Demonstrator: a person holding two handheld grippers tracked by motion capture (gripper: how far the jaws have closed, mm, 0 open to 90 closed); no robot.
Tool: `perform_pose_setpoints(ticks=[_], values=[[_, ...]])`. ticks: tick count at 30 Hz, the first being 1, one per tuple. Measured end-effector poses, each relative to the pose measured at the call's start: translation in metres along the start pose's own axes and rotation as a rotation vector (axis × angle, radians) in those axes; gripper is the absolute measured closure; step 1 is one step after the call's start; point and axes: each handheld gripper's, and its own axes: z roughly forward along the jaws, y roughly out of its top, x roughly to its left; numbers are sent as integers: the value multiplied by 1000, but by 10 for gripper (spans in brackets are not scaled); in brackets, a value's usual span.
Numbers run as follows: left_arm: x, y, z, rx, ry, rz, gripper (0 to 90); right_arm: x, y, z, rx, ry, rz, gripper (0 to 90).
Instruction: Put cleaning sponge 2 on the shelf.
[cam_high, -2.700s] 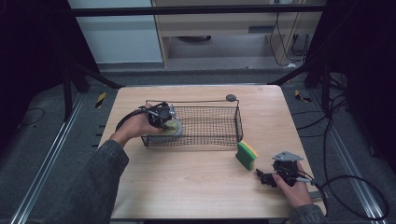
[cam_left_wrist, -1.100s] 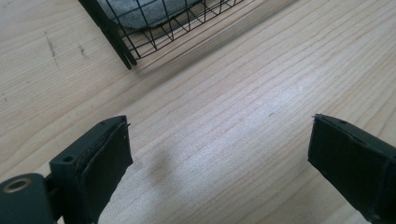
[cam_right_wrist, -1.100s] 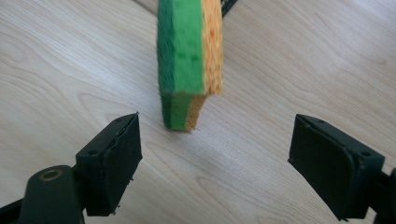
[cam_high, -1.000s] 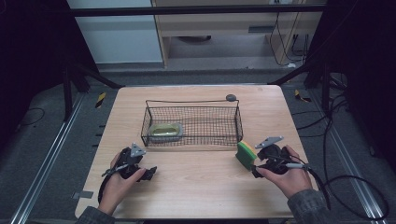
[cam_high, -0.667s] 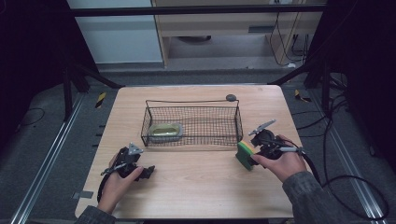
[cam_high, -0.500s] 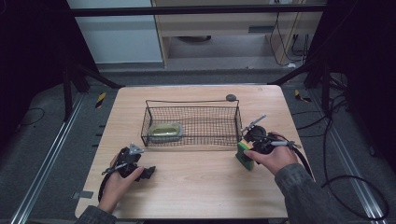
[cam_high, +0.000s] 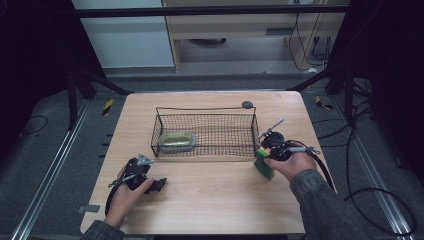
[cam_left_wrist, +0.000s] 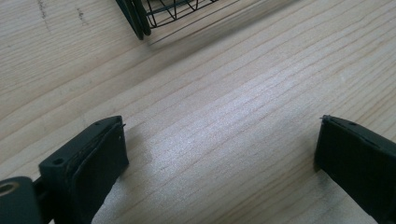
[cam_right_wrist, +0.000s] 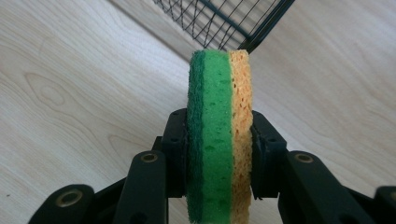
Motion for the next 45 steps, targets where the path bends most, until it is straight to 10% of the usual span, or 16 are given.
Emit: perform_pose_setpoints(ticks=[16, 45], values=[[3, -3, 3, -47, -7, -4, 0, -53, 17, -51, -147, -1, 50, 640], [6, -7, 8, -128, -24, 18, 0, -65, 109, -70, -276, -40, -50, 644]])
